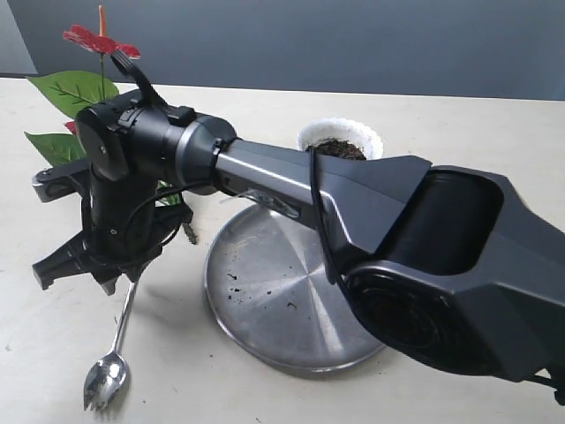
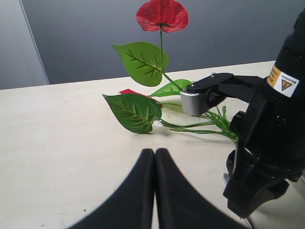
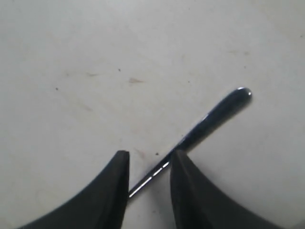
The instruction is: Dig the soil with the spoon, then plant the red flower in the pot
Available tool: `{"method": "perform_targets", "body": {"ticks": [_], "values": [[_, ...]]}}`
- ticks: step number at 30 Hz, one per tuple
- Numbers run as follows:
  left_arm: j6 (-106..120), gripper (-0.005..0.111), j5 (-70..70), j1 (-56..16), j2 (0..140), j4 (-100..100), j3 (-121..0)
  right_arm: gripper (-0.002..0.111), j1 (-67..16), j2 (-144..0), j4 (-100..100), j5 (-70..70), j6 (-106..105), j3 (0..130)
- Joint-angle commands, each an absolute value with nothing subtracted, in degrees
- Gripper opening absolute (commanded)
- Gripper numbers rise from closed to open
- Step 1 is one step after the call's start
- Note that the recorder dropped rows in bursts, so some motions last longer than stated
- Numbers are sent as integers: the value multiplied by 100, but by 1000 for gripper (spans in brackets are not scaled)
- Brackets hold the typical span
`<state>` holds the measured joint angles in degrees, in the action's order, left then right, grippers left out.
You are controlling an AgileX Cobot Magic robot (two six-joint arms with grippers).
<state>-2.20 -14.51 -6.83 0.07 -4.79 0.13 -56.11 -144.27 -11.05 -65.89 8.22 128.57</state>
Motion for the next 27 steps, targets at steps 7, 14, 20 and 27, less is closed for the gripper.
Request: {"method": "perform_targets", "body": {"ticks": [7, 14, 20, 27], "values": [[-244, 1, -1372, -714, 0, -482, 0, 35, -5684, -14425, -1225, -6996, 1390, 12938], [-244, 1, -1372, -714, 0, -482, 0, 35, -5980, -14479, -1212, -6996, 1431, 12938], [-244, 1, -1372, -714, 0, -482, 0, 35, -6001, -14488, -1092, -6996, 1532, 12938], [-244, 1, -1372, -714, 0, -482, 0, 35, -6001, -14477, -990, -6996, 1815, 12927]]}}
